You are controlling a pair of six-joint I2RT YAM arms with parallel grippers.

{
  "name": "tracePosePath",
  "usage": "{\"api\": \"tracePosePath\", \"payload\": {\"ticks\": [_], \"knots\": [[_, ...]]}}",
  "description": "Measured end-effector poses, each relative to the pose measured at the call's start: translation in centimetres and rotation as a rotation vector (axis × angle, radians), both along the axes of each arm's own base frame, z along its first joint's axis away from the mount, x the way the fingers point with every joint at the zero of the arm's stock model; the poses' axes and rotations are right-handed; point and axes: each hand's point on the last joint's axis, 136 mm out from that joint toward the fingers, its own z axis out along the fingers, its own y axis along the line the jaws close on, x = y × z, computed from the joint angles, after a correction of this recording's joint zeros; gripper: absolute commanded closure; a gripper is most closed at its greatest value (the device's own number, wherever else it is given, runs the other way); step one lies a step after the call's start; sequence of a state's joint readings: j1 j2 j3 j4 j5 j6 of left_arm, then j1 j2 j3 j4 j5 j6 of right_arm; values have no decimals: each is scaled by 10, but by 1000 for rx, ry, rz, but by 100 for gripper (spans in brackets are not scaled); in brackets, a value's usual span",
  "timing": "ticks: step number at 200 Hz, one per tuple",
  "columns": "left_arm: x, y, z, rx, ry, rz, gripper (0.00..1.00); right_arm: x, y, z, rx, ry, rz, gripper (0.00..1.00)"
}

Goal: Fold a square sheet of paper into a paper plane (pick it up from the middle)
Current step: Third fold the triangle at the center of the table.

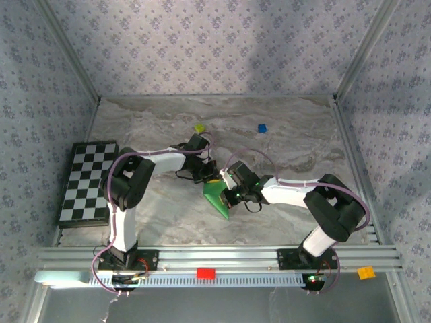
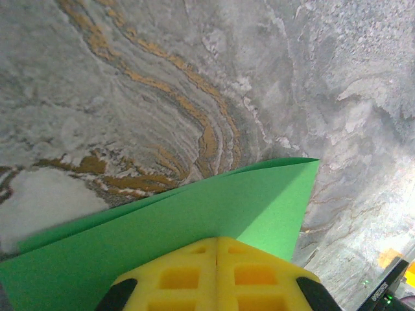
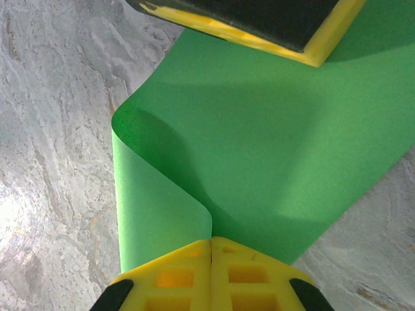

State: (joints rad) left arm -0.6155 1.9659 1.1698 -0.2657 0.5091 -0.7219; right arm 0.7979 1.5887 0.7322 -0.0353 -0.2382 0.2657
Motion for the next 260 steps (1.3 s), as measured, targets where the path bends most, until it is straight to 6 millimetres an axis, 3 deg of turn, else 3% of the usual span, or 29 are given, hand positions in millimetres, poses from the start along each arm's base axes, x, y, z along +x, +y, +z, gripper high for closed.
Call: {"api": "tracePosePath", "payload": {"ticks": [260], "knots": [[0, 0, 0, 0, 0, 0, 100, 0, -6, -9, -13, 24, -33, 100]]}}
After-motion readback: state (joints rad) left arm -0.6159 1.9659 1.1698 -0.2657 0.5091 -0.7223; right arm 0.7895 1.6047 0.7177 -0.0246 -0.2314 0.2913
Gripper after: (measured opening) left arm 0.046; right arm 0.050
